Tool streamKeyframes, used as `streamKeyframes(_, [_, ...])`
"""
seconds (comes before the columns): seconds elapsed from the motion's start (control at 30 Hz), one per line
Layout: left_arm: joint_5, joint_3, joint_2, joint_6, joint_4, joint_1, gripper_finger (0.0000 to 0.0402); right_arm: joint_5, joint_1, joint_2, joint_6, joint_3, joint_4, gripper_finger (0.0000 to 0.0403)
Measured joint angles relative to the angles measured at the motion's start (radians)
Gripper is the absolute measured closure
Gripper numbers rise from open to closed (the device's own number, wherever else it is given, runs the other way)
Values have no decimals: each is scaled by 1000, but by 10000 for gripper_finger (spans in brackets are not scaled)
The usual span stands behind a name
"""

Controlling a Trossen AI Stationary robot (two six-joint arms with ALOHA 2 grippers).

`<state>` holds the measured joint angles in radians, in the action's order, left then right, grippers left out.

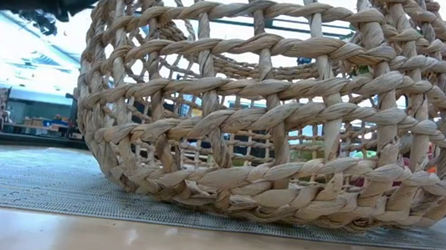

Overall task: Build produce basket
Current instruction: Put the cucumber into the basket

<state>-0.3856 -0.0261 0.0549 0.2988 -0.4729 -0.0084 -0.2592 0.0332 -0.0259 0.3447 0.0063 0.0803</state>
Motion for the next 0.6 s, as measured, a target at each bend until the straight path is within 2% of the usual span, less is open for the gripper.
streamKeyframes(0.13, [-108,-29,65,31,-13,66,241,0,0,0,0,0,0,235])
streamKeyframes(0.23, [-110,-46,165,6,-6,154,241,0,0,0,0,0,0,235])
streamKeyframes(0.5, [28,-149,554,-46,-5,411,242,0,0,0,0,0,0,235])
streamKeyframes(0.6, [128,-209,692,-54,9,479,242,0,0,0,0,0,0,235])
